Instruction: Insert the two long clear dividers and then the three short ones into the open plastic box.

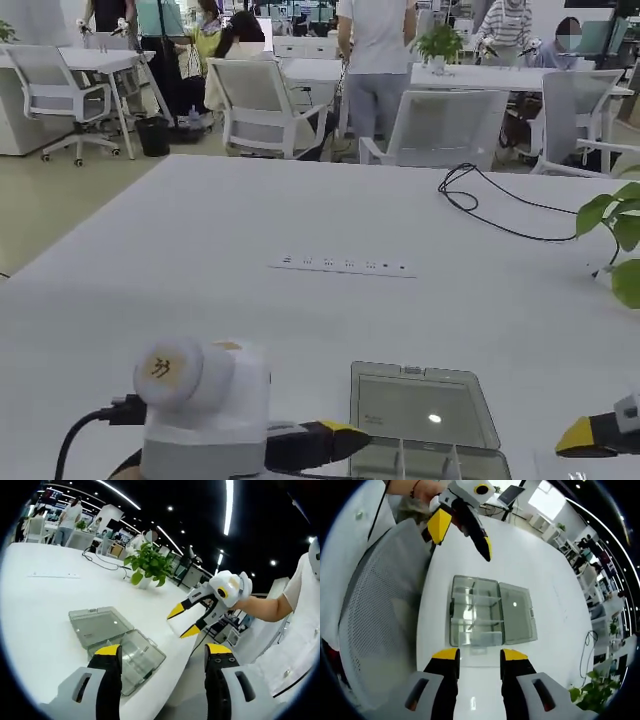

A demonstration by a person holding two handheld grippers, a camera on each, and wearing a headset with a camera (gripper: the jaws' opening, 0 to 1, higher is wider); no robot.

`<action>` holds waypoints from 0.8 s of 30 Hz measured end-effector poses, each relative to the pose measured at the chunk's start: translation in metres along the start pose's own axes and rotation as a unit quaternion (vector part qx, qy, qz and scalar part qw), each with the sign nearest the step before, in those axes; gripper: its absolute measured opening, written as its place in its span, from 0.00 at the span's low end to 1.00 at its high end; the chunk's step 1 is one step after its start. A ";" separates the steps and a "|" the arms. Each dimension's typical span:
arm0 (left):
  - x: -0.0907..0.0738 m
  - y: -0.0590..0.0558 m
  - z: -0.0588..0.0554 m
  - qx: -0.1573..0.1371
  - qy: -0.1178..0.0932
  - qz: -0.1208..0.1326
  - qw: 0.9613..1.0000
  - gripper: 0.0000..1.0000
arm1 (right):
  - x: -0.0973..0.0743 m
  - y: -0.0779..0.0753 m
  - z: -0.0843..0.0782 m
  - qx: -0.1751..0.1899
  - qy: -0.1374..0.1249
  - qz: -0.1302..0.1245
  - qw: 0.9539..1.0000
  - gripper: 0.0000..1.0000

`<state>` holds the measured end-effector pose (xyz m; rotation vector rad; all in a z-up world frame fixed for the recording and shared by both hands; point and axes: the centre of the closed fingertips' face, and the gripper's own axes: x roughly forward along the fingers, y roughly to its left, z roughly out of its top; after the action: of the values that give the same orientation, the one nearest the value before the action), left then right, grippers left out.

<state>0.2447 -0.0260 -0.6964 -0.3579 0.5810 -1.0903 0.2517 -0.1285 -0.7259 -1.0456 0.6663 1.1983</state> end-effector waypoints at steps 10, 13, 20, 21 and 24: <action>0.019 -0.020 -0.001 -0.095 0.008 -0.033 0.995 0.49 | -0.011 0.004 0.039 -0.011 -0.020 -0.010 1.000 0.33; 0.025 -0.023 0.000 -0.124 0.001 -0.040 0.991 0.45 | -0.012 0.005 0.046 -0.013 -0.024 -0.012 1.000 0.33; 0.033 -0.028 0.001 -0.165 -0.008 -0.052 0.985 0.32 | -0.014 0.010 0.058 -0.018 -0.031 -0.013 0.999 0.33; 0.035 -0.030 -0.001 -0.167 -0.003 -0.054 0.984 0.31 | -0.015 0.011 0.061 -0.018 -0.033 -0.012 0.999 0.33; 0.038 -0.033 -0.003 -0.176 0.000 -0.058 0.983 0.28 | -0.016 0.012 0.064 -0.019 -0.036 -0.012 0.999 0.33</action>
<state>0.2322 -0.0742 -0.6909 -0.7064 0.7613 -1.0985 0.2297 -0.0766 -0.6898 -1.0352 0.5755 1.2249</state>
